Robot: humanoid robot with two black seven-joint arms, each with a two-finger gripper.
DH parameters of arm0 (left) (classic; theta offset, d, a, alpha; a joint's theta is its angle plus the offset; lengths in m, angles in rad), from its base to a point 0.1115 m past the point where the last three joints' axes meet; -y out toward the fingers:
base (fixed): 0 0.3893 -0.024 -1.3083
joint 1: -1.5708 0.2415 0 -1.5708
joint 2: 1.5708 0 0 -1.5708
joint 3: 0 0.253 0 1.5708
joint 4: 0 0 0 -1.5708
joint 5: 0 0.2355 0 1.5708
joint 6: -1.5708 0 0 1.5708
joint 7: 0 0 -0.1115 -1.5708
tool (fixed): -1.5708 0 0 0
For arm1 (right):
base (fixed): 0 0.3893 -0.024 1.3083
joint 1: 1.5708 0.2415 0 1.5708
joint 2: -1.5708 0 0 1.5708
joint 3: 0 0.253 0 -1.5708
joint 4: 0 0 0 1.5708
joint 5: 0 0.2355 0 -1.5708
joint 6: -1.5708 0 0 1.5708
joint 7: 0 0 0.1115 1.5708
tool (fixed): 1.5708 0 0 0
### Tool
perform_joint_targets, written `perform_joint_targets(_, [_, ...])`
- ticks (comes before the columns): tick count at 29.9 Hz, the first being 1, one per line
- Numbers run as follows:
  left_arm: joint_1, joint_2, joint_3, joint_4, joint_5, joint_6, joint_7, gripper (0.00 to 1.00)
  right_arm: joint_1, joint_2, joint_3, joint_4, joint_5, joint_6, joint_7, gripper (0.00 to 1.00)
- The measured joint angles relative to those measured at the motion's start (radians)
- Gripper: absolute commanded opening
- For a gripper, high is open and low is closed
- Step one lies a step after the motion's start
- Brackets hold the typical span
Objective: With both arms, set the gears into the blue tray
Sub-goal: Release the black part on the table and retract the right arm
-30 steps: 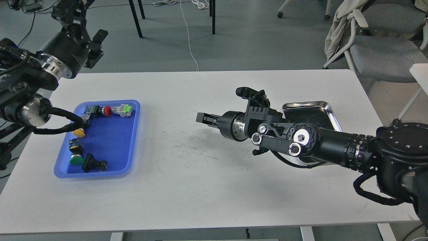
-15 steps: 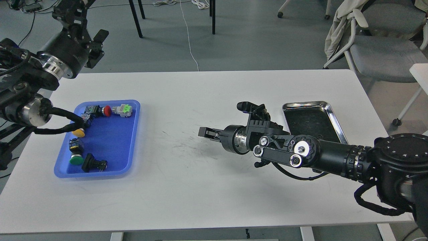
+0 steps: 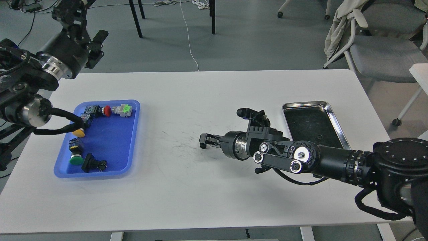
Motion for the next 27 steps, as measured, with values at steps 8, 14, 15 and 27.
perform_joint_targets(8, [0.000, 0.004, 0.007, 0.006, 0.002, -0.002, 0.002, 0.98, 0.029, 0.000, 0.201, -0.064, 0.009, -0.028, 0.003, 0.92])
perform_joint_targets(14, [-0.008, 0.001, 0.012, 0.042, 0.004, -0.006, 0.012, 0.98, 0.046, 0.000, 0.466, -0.115, 0.075, -0.022, 0.001, 0.93])
perform_joint_targets(15, [-0.010, 0.001, 0.012, 0.048, 0.005, -0.009, 0.013, 0.98, 0.045, 0.000, 0.508, -0.111, 0.102, -0.020, 0.001, 0.93])
perform_joint_targets(27, [-0.031, 0.076, 0.038, 0.039, 0.168, -0.065, 0.031, 0.98, -0.173, -0.218, 1.109, 0.031, 0.508, 0.080, 0.001, 0.95])
